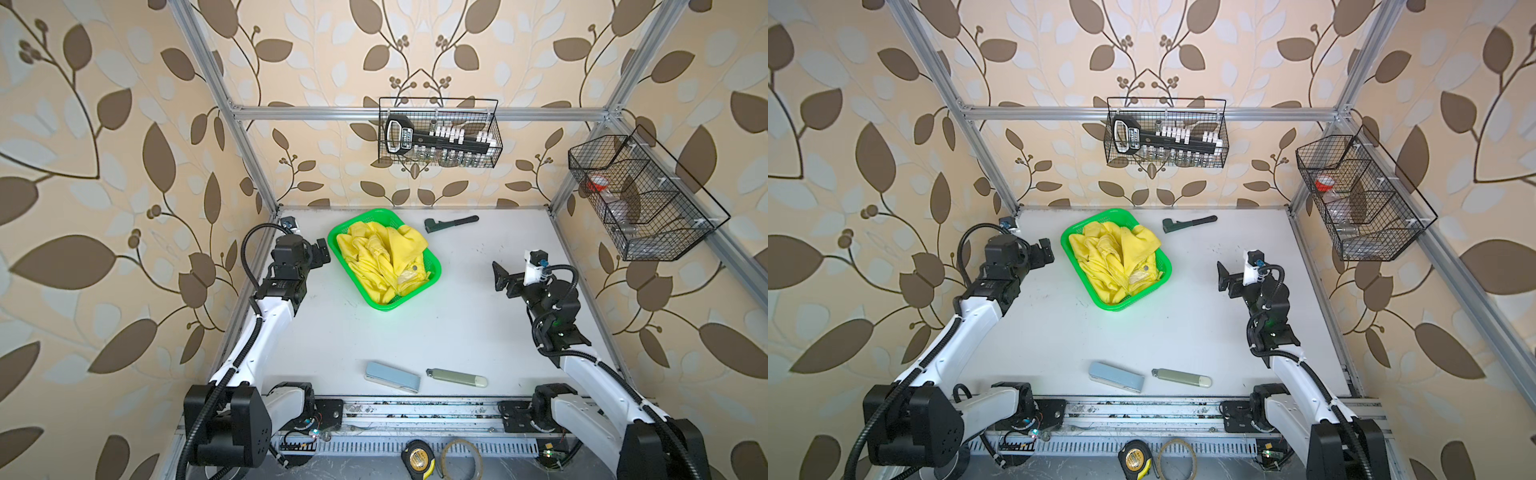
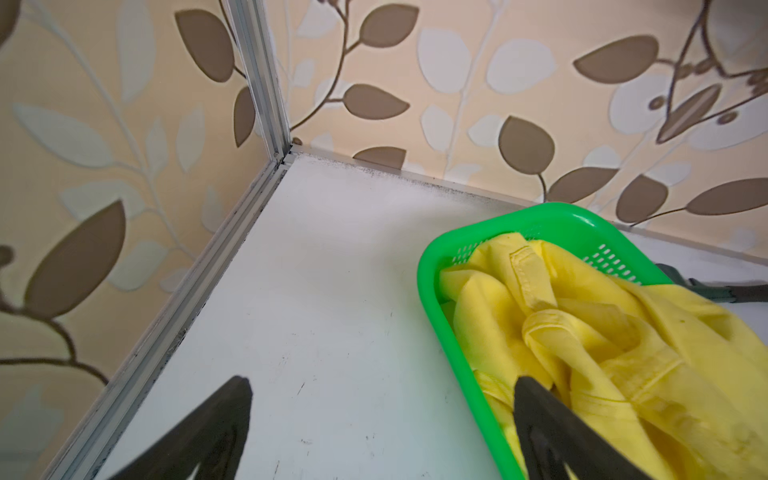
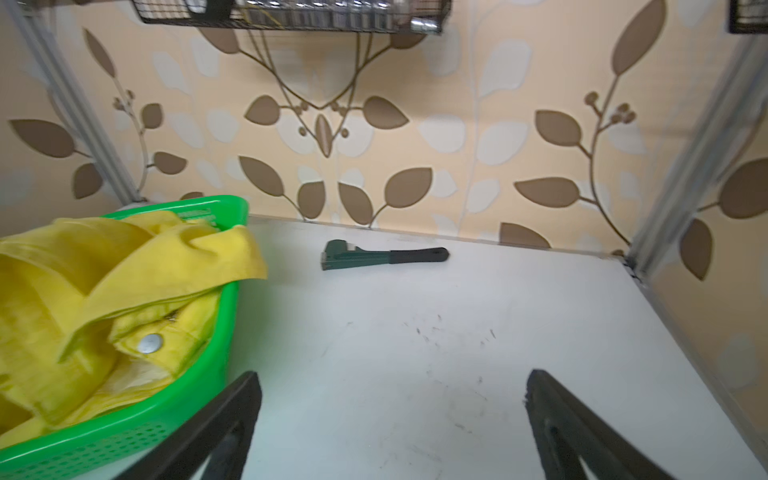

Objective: Fold and stack the trousers
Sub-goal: 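Reach the left gripper to the basket rim while the right gripper reaches into the trousers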

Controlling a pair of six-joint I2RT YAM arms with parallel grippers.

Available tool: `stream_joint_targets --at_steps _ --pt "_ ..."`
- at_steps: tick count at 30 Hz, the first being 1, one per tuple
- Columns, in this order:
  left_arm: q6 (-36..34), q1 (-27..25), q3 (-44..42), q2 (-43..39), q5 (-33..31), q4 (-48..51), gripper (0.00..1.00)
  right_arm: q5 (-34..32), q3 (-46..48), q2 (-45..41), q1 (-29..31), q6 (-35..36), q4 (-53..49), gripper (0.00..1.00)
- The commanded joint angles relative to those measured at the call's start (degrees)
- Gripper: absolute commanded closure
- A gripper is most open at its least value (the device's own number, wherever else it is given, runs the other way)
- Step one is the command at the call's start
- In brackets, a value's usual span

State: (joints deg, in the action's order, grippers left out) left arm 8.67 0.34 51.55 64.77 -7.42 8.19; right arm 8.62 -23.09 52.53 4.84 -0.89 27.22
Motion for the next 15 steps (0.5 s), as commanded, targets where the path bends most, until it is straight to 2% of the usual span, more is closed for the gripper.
stream_joint_targets --at_steps 1,6,9,12,15 --pt "4.33 -0.42 4.27 -1.57 7.55 16.10 0.01 7.25 -5.30 -0.60 4.74 1.46 -13.45 0.00" --pt "7.59 -0.36 6.56 -1.24 23.11 20.23 0.01 8.40 -11.67 4.79 13.42 1.26 -16.22 0.00" --pt "10.60 -0.39 6.72 0.39 27.07 21.06 0.01 8.95 -16.16 11.10 17.57 2.11 -15.77 0.00" --pt "13.65 -0.35 6.64 2.29 28.12 21.63 0.01 9.31 -20.57 18.52 21.09 2.57 -14.01 0.00" --pt "16.11 -0.36 6.37 3.57 29.84 20.86 0.01 6.10 -25.70 26.01 25.15 3.41 -13.21 0.00"
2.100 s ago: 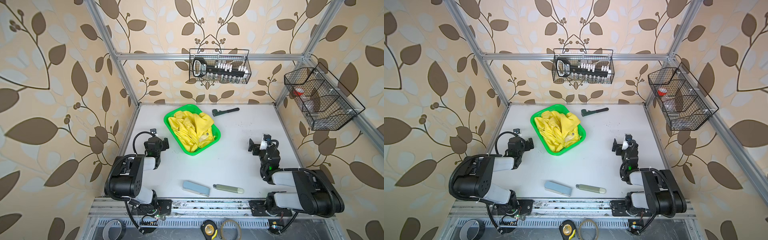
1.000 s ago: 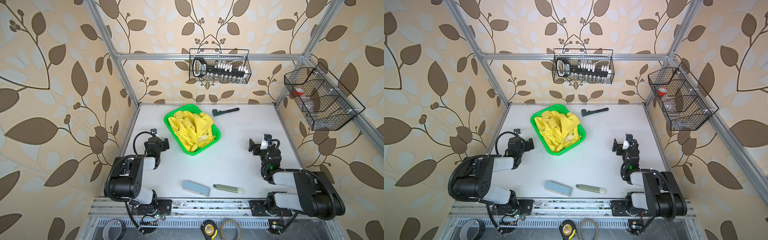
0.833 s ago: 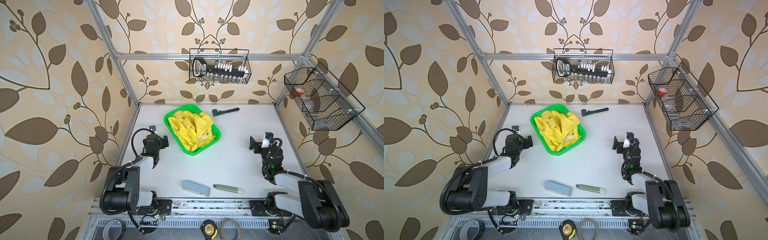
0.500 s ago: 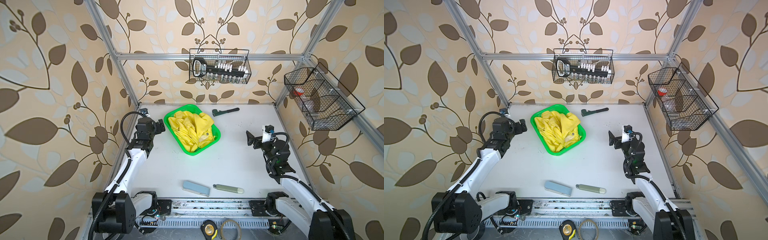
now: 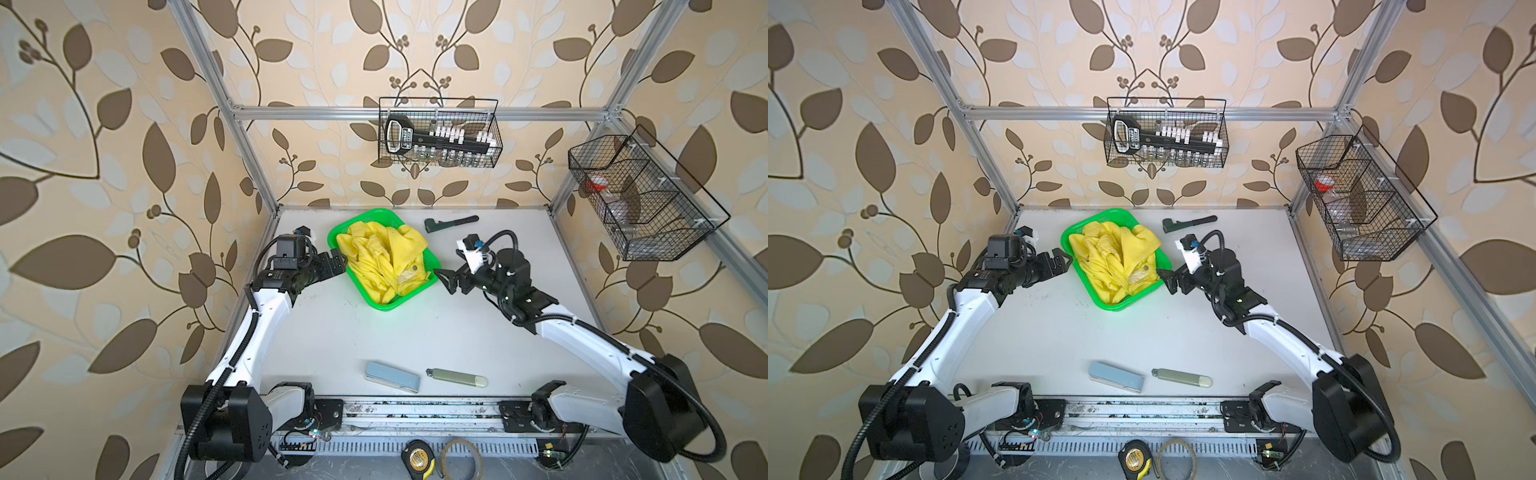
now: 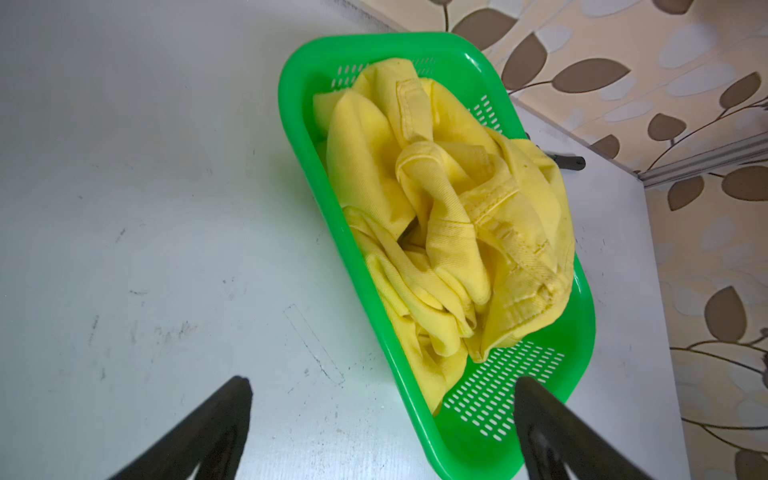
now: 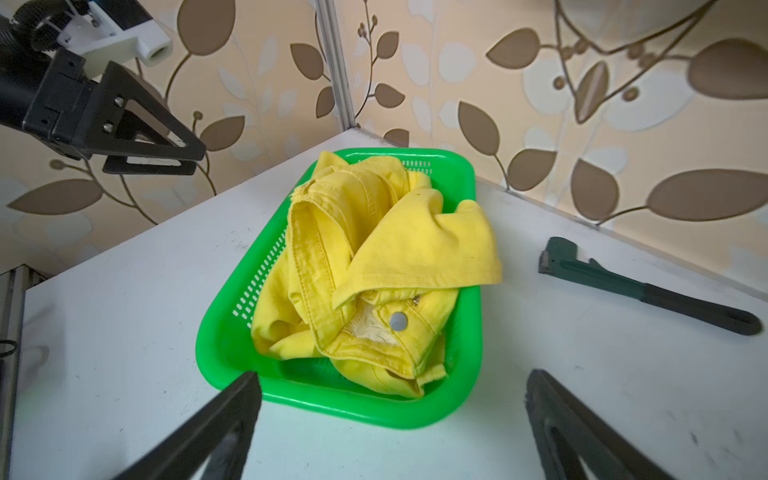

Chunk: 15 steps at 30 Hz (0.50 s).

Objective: Fold and stack the trousers
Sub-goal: 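Reach the left gripper to the basket rim while the right gripper reaches into the trousers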

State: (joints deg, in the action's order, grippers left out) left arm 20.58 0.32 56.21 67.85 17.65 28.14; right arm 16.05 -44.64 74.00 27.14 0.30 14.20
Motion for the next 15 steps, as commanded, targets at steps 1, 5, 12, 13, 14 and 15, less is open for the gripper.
stream_joint_targets --at_steps 1,5,12,13,14,15 --pt "5.02 -0.39 1.48 0.69 5.15 0.72 0.01 -2.03 -5.94 7.31 3.76 2.55 -0.13 0.00" --pt "7.41 -0.51 -0.20 0.96 6.52 -1.18 0.02 -3.18 -12.73 18.02 6.70 0.71 2.00 0.00" --pt "8.06 -0.79 -1.72 1.83 7.42 -0.77 0.03 -9.30 -24.17 32.30 9.29 -3.87 0.88 0.00" --pt "8.20 -0.76 -1.96 1.82 7.31 -1.07 0.03 -9.38 -25.61 33.85 9.42 -4.34 -0.03 0.00" --pt "8.46 -0.83 -2.27 1.84 7.31 -1.36 0.03 -9.31 -26.28 35.33 9.56 -5.14 -0.39 0.00" --pt "8.76 -0.86 -2.51 2.00 7.54 -1.66 0.03 -8.35 -27.81 36.58 9.56 -6.15 0.10 0.00"
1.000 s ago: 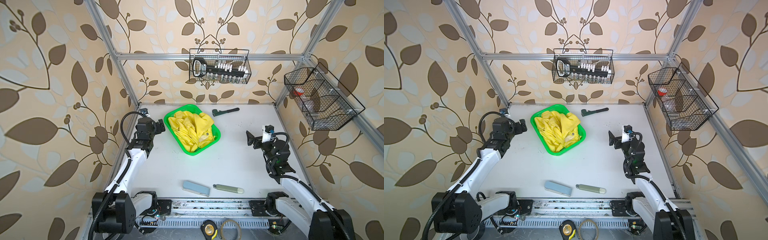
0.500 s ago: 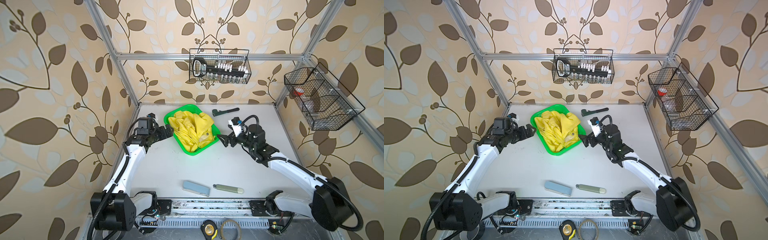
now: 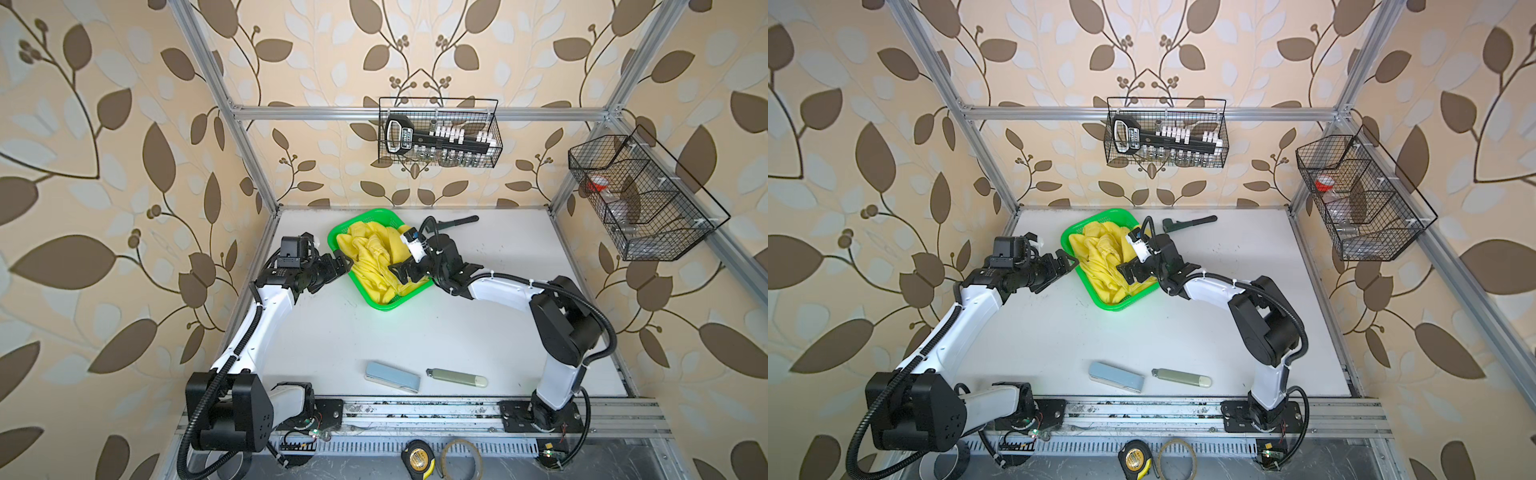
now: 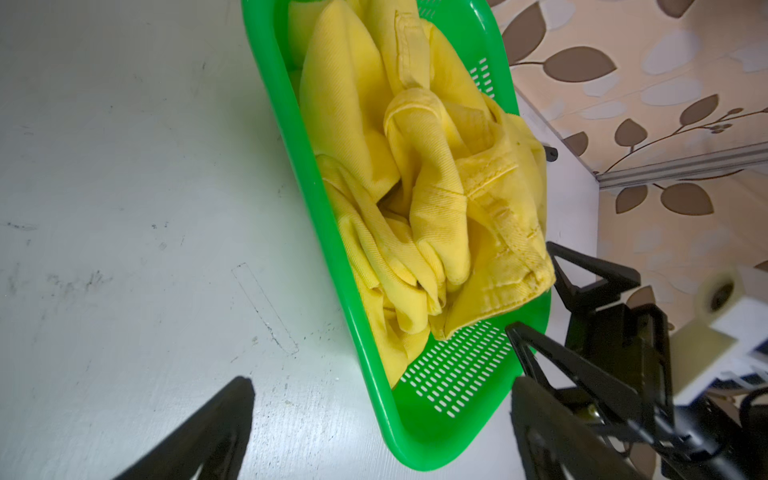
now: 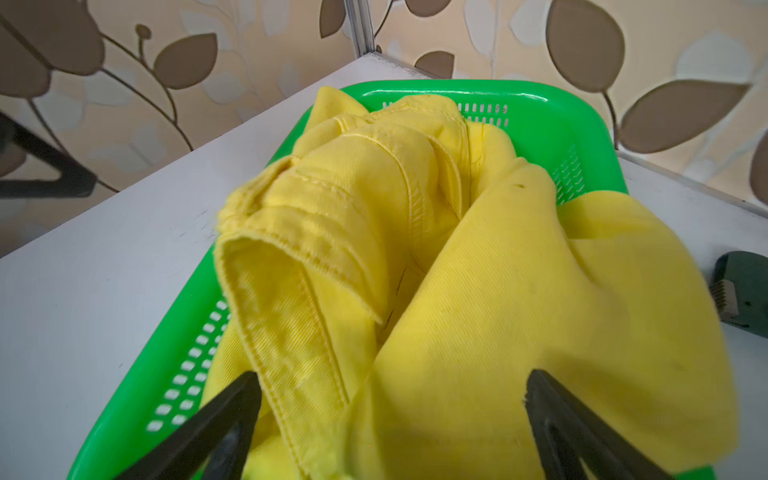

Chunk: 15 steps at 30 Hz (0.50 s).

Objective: Fold and stack the trousers
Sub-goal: 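Reach the left gripper to the basket rim while the right gripper reaches into the trousers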

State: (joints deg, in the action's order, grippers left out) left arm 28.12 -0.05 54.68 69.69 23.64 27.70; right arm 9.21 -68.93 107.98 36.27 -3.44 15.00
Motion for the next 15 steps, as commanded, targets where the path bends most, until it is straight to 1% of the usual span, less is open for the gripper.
stream_joint_targets --at_steps 1,4,6,9,15 --pt "1.52 -0.52 -1.17 0.33 1.80 -1.47 0.03 -0.51 -4.09 3.55 0.43 -3.28 -0.18 0.00" --pt "1.85 -0.84 -1.33 1.24 2.38 -1.75 0.03 2.40 -6.60 7.31 0.47 -6.30 -0.34 0.00" --pt "2.24 -1.02 -1.54 1.75 2.20 -1.80 0.03 3.85 -6.67 8.71 0.62 -8.31 1.60 0.00" --pt "2.51 -1.36 -2.01 2.11 2.20 -2.30 0.03 6.46 -7.32 10.57 1.46 -9.31 3.06 0.00" --pt "2.71 -1.93 -2.38 3.55 2.14 -2.34 0.03 6.54 -9.14 15.07 2.22 -12.44 5.38 0.00"
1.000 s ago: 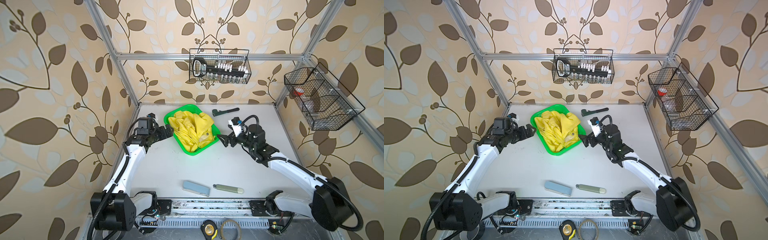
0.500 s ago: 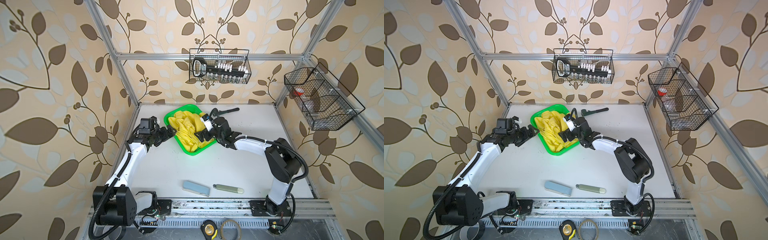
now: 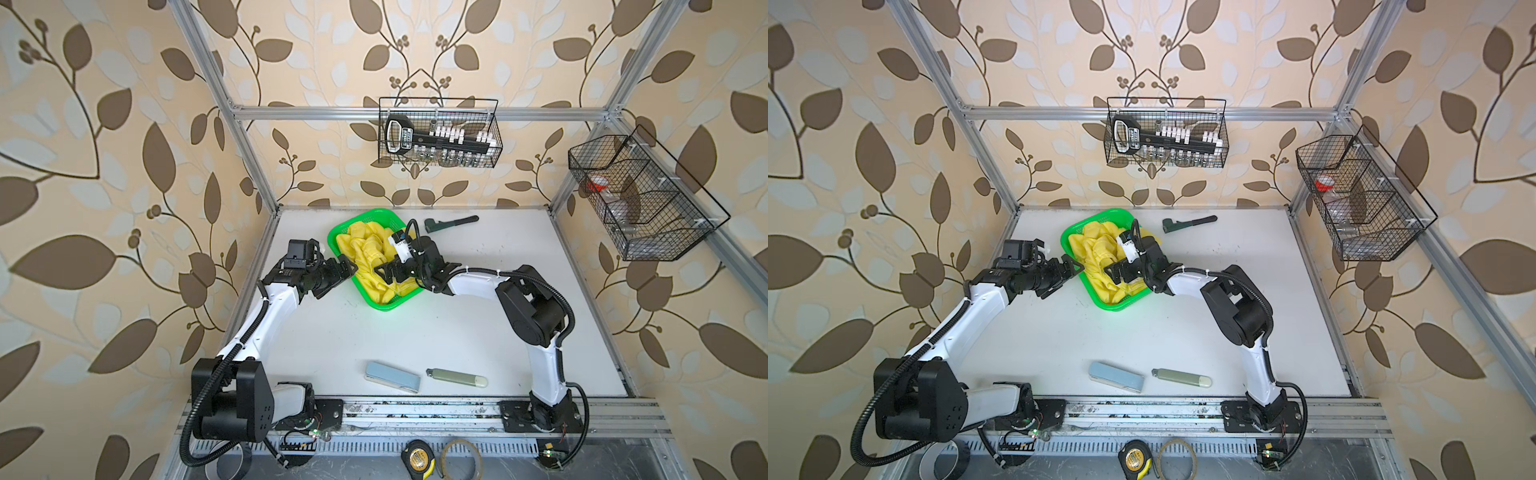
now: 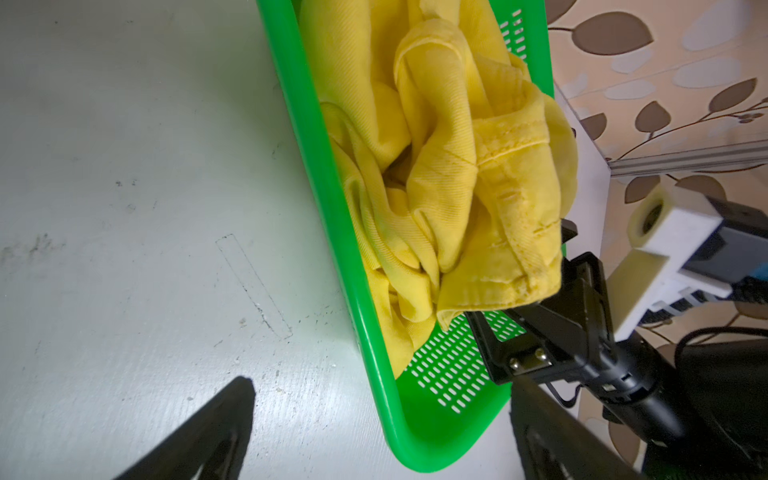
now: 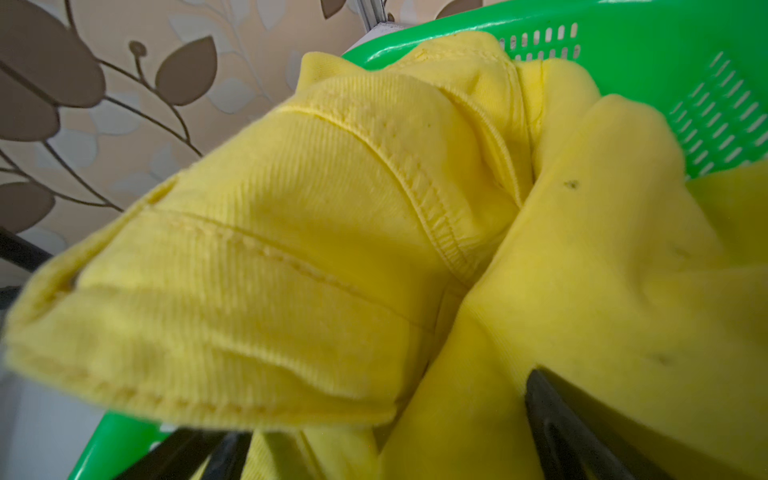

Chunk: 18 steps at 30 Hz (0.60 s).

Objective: Fold and stack the trousers
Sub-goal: 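Grasp the basket rim with the left gripper while the right gripper grasps the yellow trousers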

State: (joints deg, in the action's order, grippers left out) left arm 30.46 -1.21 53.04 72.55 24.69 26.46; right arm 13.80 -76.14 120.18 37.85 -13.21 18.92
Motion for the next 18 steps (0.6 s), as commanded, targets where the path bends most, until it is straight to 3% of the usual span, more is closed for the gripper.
stream_joint_targets --at_steps 1,5,7,12,14,18 --pt "0.38 -0.92 -0.74 0.97 1.01 -0.94 0.04 1.78 -2.36 3.39 0.87 -2.74 1.49 0.00" --pt "1.06 -1.07 -0.92 2.05 0.48 -0.55 0.05 0.45 -4.17 5.25 1.74 -1.05 1.14 0.02" --pt "1.56 -1.21 -1.22 2.33 0.32 -0.66 0.06 -0.29 -4.89 6.16 1.53 -0.99 0.79 0.15" --pt "2.46 -1.43 -2.37 2.31 -0.42 -0.93 0.10 4.07 -5.66 6.81 0.23 -2.46 1.37 0.82" --pt "2.88 -1.56 -2.75 2.33 -0.98 -0.95 0.12 4.31 -5.91 5.29 0.17 -2.70 1.37 0.89" --pt "5.51 -2.08 -3.20 2.97 -2.54 -1.54 0.19 4.85 -6.82 0.37 -0.27 -1.71 0.82 0.90"
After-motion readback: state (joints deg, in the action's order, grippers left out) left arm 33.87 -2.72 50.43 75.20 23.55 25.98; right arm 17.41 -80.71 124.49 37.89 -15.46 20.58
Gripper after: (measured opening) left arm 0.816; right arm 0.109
